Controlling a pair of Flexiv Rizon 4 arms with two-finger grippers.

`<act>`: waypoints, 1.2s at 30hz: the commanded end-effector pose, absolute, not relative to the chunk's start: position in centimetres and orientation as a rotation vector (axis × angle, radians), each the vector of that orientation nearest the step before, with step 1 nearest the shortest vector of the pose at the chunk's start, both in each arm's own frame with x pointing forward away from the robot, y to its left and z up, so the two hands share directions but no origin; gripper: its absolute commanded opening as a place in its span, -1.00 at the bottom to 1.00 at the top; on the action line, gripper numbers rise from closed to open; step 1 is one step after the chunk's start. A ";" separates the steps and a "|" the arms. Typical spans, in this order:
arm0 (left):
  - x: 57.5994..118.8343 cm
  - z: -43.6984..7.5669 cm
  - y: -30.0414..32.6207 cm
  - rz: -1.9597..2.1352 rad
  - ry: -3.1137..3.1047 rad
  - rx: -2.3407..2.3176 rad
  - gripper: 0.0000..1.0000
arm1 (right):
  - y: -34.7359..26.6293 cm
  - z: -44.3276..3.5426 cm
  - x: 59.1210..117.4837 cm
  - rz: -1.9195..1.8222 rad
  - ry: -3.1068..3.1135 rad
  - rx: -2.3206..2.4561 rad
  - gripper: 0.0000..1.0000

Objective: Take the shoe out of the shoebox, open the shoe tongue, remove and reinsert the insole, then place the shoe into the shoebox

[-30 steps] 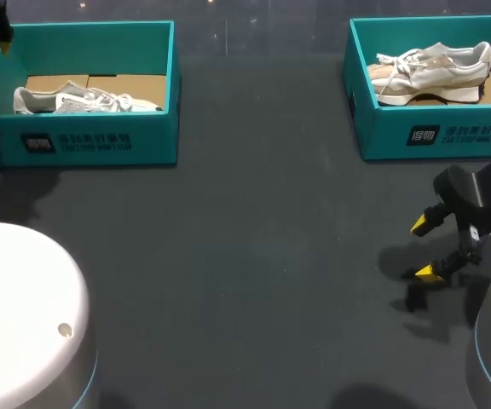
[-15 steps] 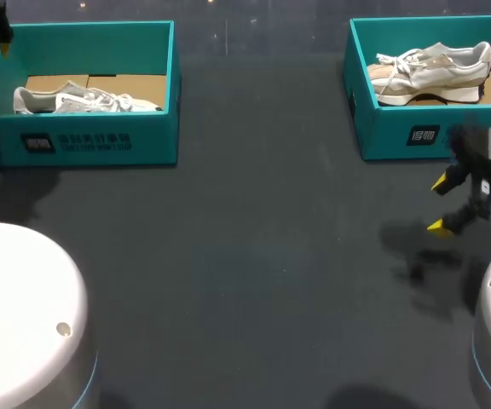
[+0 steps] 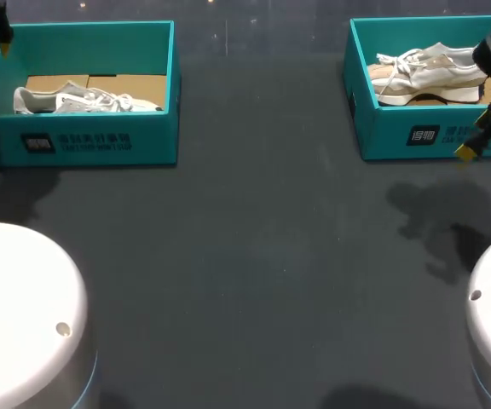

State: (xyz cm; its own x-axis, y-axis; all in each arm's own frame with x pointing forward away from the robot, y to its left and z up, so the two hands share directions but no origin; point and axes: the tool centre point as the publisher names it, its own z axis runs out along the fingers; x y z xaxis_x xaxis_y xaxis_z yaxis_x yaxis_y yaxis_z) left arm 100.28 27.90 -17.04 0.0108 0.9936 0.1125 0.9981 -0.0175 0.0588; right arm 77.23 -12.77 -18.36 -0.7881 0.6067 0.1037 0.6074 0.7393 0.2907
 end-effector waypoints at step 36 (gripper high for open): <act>100.2 -17.1 27.9 -0.194 -2.174 -2.207 1.00 | -20.5 -17.2 97.8 0.080 -2.589 -1.697 1.00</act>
